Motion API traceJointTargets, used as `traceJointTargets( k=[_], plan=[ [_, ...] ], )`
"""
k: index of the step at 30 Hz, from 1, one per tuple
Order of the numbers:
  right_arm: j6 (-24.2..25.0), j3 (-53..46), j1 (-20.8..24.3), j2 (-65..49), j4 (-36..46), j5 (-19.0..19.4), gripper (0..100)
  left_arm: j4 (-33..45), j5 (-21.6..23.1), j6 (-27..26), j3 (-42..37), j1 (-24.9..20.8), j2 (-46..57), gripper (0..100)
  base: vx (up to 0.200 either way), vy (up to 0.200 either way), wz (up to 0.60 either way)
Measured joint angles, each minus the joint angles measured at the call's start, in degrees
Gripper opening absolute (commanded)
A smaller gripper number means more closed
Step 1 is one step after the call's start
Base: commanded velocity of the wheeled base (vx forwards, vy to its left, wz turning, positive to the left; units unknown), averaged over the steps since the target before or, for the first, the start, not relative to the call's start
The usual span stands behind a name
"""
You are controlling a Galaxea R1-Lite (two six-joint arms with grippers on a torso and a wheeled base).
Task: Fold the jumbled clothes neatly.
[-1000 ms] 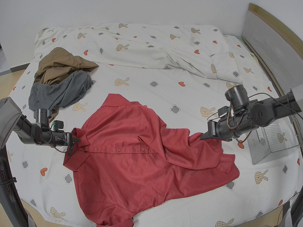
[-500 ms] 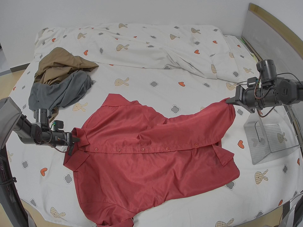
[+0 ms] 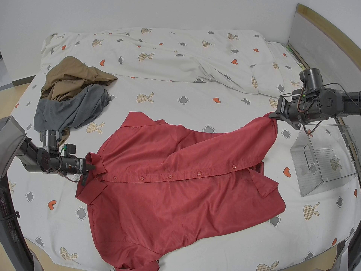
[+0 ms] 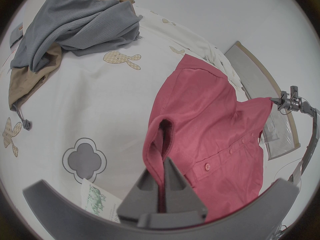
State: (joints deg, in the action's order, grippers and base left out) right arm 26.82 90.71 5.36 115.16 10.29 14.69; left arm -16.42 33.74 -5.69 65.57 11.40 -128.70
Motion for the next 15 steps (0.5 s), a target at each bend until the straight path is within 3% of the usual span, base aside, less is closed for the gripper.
traceJointTargets(
  k=[8, 15],
  plan=[
    [-0.1, -0.2, -0.6, 2.7, 1.8, 0.6, 100, -0.1, 0.0, -0.1, -0.1, 0.0, -0.1, 0, 0.0, 0.0, 0.0],
    [-0.4, -1.7, -4.7, 3.2, 2.4, 3.1, 100, -0.1, 0.0, -0.1, -0.1, -0.1, -0.1, 0, 0.0, 0.0, 0.0]
  ],
)
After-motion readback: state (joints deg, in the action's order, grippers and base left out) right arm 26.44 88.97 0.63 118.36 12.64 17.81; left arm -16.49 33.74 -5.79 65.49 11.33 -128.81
